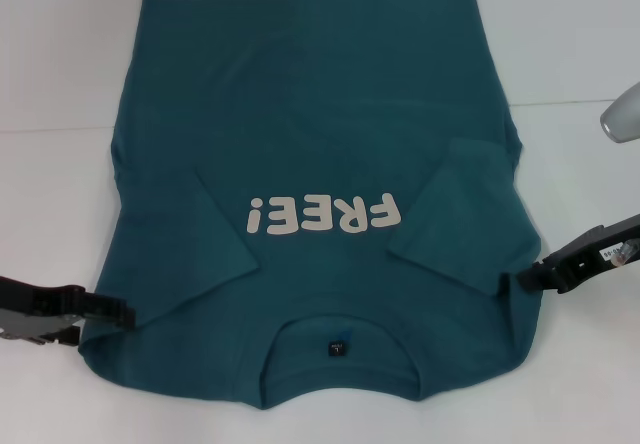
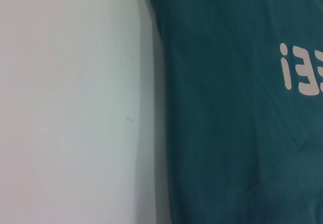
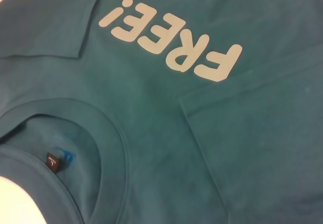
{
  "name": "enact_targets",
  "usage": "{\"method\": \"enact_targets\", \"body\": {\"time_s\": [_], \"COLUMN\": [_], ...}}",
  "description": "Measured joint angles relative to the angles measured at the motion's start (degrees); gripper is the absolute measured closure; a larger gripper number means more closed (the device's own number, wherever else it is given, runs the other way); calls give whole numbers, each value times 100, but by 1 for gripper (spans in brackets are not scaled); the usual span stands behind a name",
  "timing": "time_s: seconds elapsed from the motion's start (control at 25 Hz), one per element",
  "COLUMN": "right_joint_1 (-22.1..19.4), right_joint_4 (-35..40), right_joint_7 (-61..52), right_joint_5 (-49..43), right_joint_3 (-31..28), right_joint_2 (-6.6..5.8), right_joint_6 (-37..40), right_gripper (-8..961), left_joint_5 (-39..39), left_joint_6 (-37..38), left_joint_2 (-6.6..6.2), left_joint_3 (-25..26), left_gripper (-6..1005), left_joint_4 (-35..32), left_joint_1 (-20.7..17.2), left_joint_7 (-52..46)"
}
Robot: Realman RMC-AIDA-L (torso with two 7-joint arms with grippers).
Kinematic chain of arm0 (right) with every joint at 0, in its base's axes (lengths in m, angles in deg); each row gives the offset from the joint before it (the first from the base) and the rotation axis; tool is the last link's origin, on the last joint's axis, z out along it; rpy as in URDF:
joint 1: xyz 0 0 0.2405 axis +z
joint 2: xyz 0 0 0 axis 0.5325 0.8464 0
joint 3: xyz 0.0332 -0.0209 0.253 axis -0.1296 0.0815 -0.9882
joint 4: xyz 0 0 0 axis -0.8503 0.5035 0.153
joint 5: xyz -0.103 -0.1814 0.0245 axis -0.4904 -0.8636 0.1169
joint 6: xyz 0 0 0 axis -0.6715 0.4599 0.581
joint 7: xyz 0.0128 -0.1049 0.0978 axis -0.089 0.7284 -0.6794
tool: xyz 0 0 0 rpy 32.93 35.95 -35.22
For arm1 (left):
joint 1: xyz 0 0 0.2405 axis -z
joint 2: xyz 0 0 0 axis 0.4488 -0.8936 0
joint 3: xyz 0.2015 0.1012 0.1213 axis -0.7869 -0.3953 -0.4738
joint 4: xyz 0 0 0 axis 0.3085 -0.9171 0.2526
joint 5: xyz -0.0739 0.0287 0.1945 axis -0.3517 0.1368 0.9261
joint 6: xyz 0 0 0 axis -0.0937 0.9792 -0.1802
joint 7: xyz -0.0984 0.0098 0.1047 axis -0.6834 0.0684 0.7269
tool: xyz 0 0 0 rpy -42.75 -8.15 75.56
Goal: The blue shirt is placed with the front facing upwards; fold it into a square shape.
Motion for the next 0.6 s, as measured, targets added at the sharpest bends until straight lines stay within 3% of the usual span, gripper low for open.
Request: {"method": "enact_targets", "body": {"time_s": [0.6], "right_joint_1": [44], "right_joint_4": [-28], "right_joint_7": [12], "right_joint_5": [5], "right_joint_3": [0], "right_joint_2": [0], "right_joint_6": [-6], "right_gripper": [915], "left_joint_5": [6], "left_joint_6": [-131], "left_joint_2": [-42], "left_joint_3": [0], "left_gripper": [134], "left_joint_4": [-294], "left_joint_1": [103], "left_joint_7": [-7]}}
